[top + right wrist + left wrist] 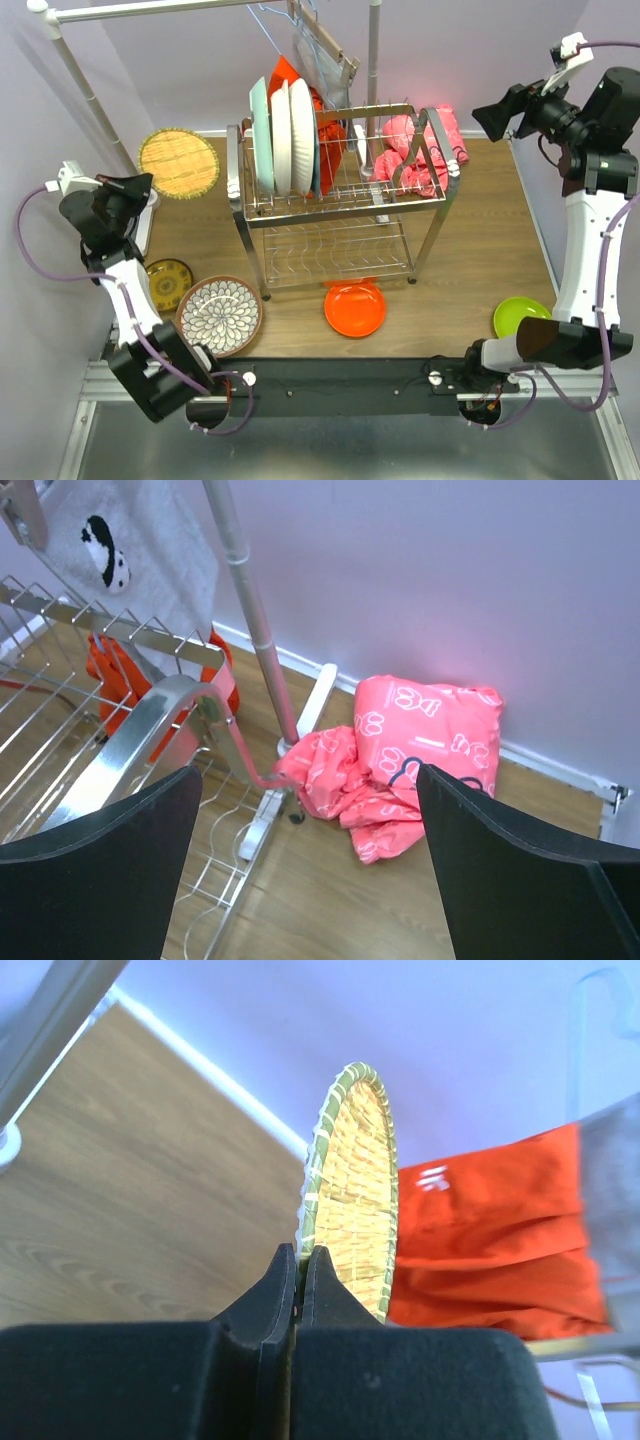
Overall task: Load the plates into the dish rack
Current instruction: Grab a plate with the left arm, then pass the plate from the left arm to the right
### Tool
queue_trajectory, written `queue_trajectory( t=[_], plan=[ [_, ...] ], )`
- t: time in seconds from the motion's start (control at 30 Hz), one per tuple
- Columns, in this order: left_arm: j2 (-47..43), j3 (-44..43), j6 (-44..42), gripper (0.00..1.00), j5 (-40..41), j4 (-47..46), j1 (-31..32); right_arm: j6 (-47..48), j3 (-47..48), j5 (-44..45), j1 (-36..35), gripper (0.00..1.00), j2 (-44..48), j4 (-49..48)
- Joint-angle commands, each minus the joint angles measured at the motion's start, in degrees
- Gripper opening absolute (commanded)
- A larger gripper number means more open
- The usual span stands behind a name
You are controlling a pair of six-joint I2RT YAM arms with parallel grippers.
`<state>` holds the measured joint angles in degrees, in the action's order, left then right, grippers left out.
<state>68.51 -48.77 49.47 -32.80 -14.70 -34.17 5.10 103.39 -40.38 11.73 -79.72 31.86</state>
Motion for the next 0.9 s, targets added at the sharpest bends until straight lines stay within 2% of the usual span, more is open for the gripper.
queue_trajectory(
  t=[0.0, 0.1, 0.23, 0.37, 0.57, 0.87],
  plan=[
    [-8.12, 0.61, 8.18, 0.00, 1.68, 0.18, -1.86, 2.89, 8.03, -4.27, -0.39, 0.96, -4.03, 1.54],
    [-10.23, -0.97, 11.51, 0.00, 2.73, 0.12, -1.86, 4.47, 15.13, -4.62, -2.14, 0.96, -7.89, 3.37],
    [-13.58, -3.94, 16.44, 0.00, 5.73, -0.16, -1.86, 8.33, 23.77, -4.27, -7.92, 0.96, -12.82, 7.25],
    [-13.93, -9.23, 18.72, 0.00, 4.76, 2.22, -1.86, 15.35, 26.68, -0.68, -15.14, 0.97, -14.41, 7.34],
    [-14.81, -15.11, 22.85, 0.00, 4.23, 3.54, -1.86, 20.29, 33.61, 2.40, -24.72, 0.98, -17.22, 7.17],
    [-14.19, -23.20, 30.23, 0.00, 3.88, 3.19, -1.69, 25.73, 33.81, 7.15, -35.80, 0.98, -16.08, 1.37]
  ],
)
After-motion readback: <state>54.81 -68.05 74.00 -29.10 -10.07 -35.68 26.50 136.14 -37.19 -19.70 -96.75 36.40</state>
